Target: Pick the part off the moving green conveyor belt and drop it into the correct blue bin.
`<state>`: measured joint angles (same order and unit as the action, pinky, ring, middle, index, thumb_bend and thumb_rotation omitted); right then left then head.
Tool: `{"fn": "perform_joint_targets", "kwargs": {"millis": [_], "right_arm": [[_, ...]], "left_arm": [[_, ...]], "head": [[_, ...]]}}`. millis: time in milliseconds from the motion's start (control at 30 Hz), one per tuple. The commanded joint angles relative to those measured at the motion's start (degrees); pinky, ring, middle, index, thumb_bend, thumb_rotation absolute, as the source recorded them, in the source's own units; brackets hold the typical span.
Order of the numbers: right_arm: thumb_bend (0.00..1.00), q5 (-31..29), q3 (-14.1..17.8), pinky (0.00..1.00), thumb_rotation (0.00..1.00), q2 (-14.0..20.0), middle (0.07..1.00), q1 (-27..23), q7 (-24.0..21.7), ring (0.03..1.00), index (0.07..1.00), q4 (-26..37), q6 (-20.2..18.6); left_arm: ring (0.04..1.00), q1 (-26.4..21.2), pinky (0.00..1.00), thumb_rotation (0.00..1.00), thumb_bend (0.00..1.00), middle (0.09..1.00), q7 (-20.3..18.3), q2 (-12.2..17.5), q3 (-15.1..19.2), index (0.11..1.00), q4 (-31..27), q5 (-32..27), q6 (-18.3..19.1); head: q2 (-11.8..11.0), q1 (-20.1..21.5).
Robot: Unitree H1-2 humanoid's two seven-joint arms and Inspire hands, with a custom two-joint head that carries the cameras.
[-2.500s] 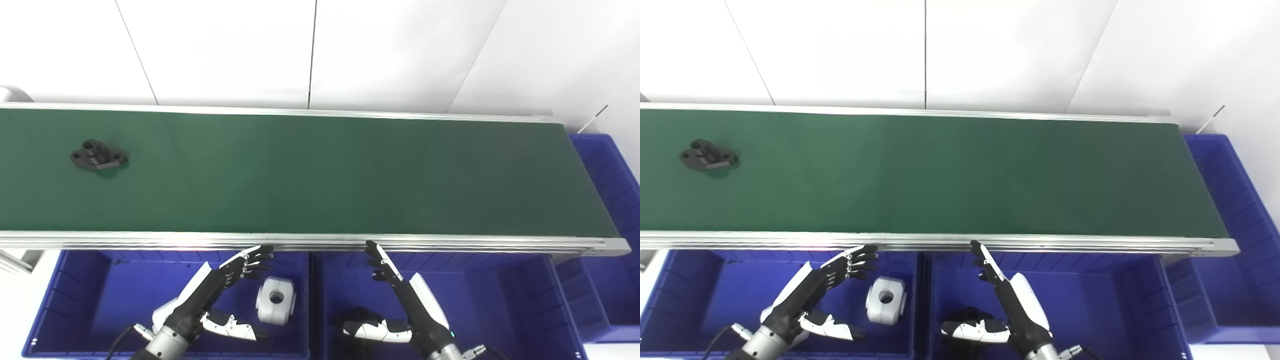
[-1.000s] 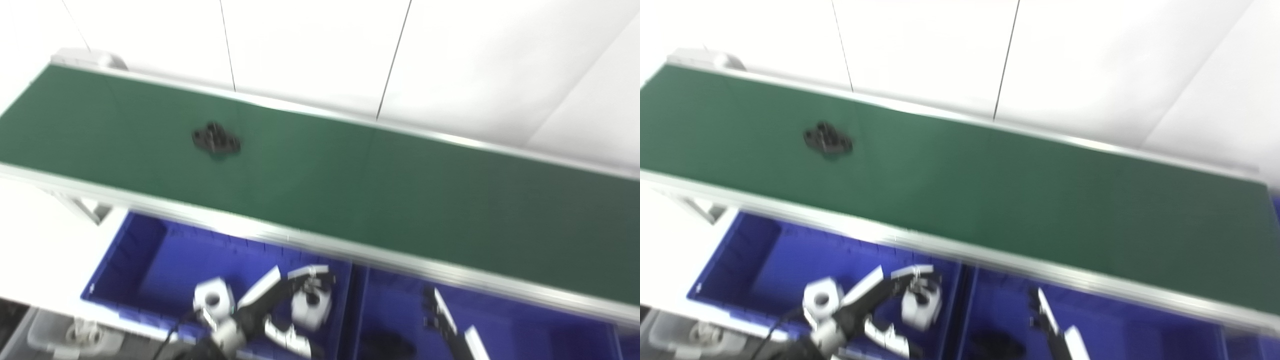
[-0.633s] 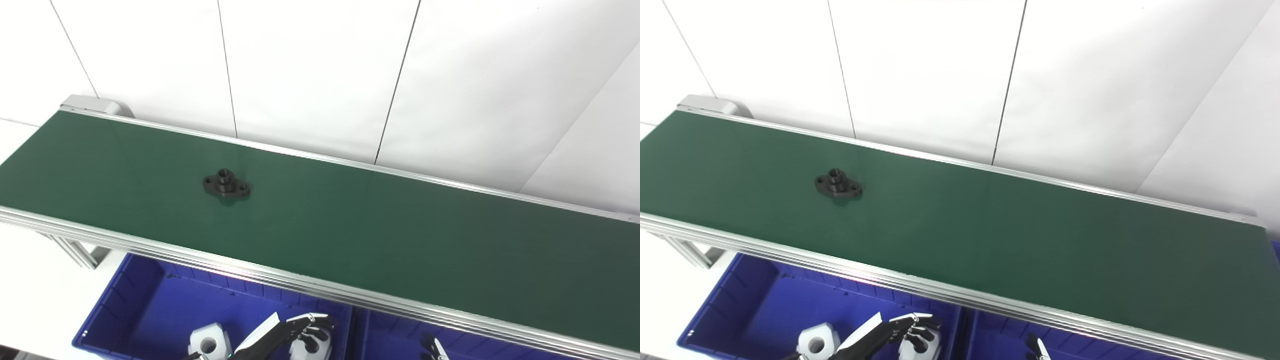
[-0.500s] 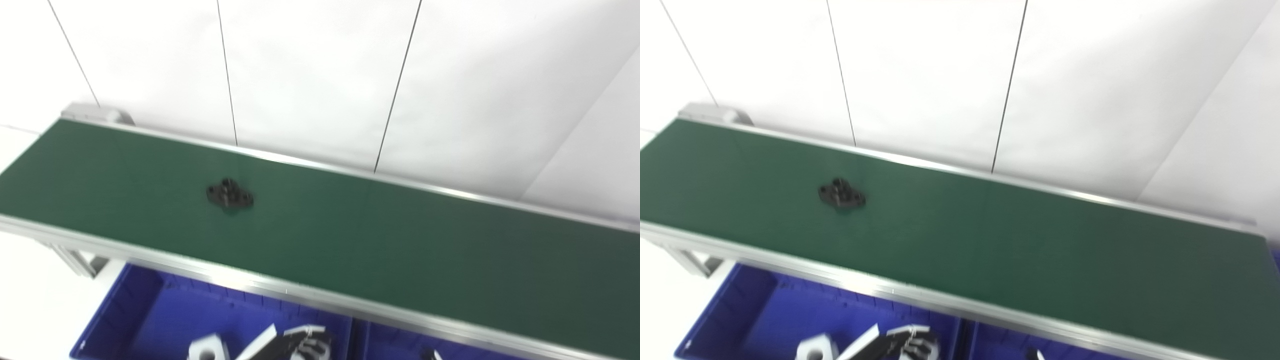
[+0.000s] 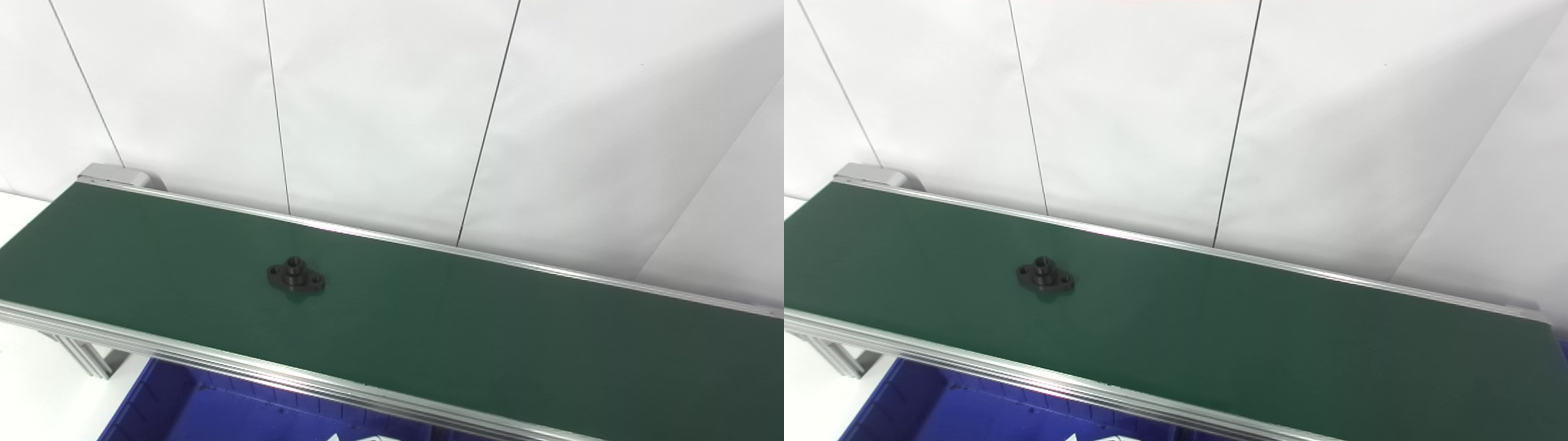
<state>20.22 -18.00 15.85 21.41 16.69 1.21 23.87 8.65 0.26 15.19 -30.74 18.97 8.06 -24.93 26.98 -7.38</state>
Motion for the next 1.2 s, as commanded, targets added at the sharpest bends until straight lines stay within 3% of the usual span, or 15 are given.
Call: {"fn": "perform_joint_targets", "kwargs": {"millis": [0,100,233,367,600,667,867,1000,1167], "right_arm": [[0.89,-0.17,-0.58,0.61,0.30,0.82,0.773,-0.87,3.18,0.714,0.845,4.14,3.04],[0.92,-1.34,-0.80,0.60,0.29,1.70,0.760,-2.52,4.28,0.699,0.830,7.65,3.03],[0.92,-0.29,2.73,0.66,0.36,0.85,0.751,-4.90,1.77,0.690,0.830,12.80,2.92],[0.91,0.13,5.66,0.66,0.42,-0.57,0.751,-7.57,-2.08,0.698,0.805,16.43,-0.40],[0.85,2.28,8.98,0.61,0.39,-3.06,0.746,-13.87,-8.71,0.681,0.794,18.74,-7.89],[0.84,2.74,9.17,0.63,0.37,-3.61,0.749,-14.98,-10.30,0.691,0.794,19.09,-9.70],[0.84,7.09,7.98,0.65,0.26,-5.33,0.781,-22.31,-17.51,0.720,0.828,17.72,-20.08],[0.86,10.35,7.03,0.63,0.24,-6.42,0.773,-26.62,-19.88,0.712,0.824,15.22,-24.02],[0.86,12.43,5.96,0.68,0.21,-8.03,0.786,-31.13,-21.84,0.749,0.827,11.06,-28.13]], "left_arm": [[0.757,-0.97,0.67,0.22,0.89,0.814,1.27,0.69,-0.31,0.782,-1.50,0.22,-2.00],[0.762,-1.07,0.67,0.22,0.89,0.817,1.69,0.75,-0.55,0.784,-1.52,0.31,-2.00],[0.771,-1.51,0.70,0.24,0.90,0.817,2.49,0.84,-1.05,0.788,-1.06,0.76,-2.00],[0.782,-1.94,0.71,0.24,0.90,0.819,3.19,1.15,-1.75,0.794,-0.92,0.85,-2.00],[0.798,-1.42,0.73,0.25,0.90,0.828,3.57,2.01,-2.04,0.806,-2.49,1.17,-2.00],[0.796,-1.21,0.72,0.25,0.90,0.831,3.30,2.18,-1.85,0.807,-3.01,0.83,-2.00],[0.793,-0.87,0.71,0.23,0.89,0.840,3.11,2.38,-1.61,0.814,-4.08,0.01,-2.00],[0.778,-1.00,0.69,0.22,0.89,0.836,3.03,2.50,-1.41,0.814,-4.43,-0.09,-2.00],[0.789,-0.84,0.71,0.20,0.86,0.860,1.26,2.80,-0.75,0.838,-4.24,-1.96,-1.99]], "head": [[0.29,0.48],[0.75,1.28],[1.14,1.77],[1.69,2.46],[3.93,4.73],[4.54,5.41],[6.24,7.37],[7.46,9.42],[8.36,11.73]]}}
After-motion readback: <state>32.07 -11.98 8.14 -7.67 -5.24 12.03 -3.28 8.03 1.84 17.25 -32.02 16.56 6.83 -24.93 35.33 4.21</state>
